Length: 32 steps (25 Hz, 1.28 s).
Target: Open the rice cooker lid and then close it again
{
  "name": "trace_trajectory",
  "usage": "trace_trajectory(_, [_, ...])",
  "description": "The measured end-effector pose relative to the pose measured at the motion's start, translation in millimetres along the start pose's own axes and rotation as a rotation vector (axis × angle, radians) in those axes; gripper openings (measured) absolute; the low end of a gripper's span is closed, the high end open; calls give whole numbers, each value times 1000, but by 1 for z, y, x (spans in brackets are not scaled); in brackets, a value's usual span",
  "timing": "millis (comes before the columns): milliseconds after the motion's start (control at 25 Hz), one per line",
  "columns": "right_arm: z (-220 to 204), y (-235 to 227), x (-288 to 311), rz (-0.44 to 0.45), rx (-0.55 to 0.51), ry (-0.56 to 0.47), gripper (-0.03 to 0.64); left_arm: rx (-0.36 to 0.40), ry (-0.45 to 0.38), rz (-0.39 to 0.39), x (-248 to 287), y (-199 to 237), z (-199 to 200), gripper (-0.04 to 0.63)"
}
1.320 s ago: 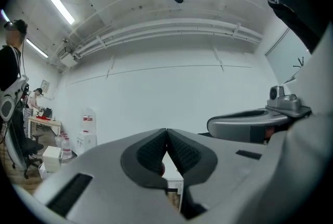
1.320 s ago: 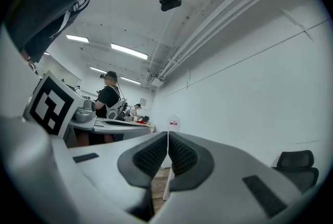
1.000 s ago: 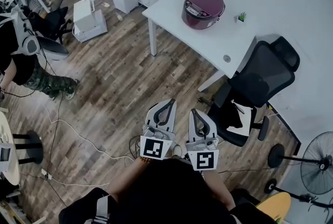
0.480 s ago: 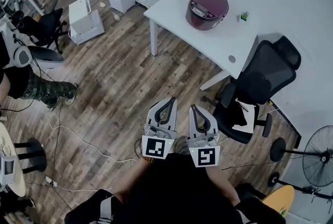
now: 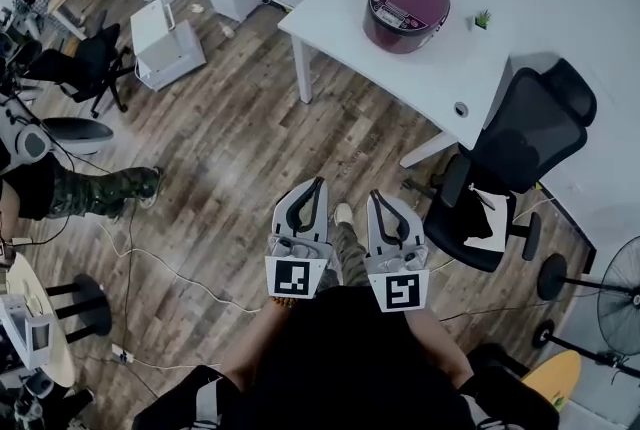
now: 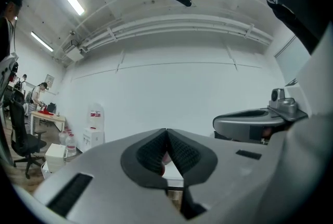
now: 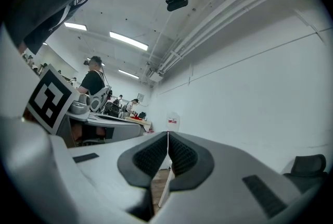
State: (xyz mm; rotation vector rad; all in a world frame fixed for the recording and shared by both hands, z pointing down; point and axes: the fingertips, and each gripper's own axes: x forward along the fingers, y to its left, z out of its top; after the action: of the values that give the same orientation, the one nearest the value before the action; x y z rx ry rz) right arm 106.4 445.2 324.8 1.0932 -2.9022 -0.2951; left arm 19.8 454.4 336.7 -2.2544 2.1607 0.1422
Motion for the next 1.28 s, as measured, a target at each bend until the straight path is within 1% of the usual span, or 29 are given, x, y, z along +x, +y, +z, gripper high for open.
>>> trace_trajectory(360, [4,-49,65,-11,24,-69,29,60,-16,1,76,21,17,25])
trace_trajectory(680, [-5,-110,110,-29,51,-100,29,85,-25,-11,148,18,21,25])
trace_trajectory(960, [-27,-149,149,2,67,-92,29,110,-8,26,198,26,14,25])
trace_trajectory(1040, [-31,-157,161,19,67,-102,29,120,-3,46,206,32,13,25])
trace_trajectory(1120, [-36,-160,173,33,65,-104,29,114,5,69,210,40,11,25])
trace_trajectory(1280, [-41,-163,196,29,81,-93,29,115,23,88,218,59,3,25])
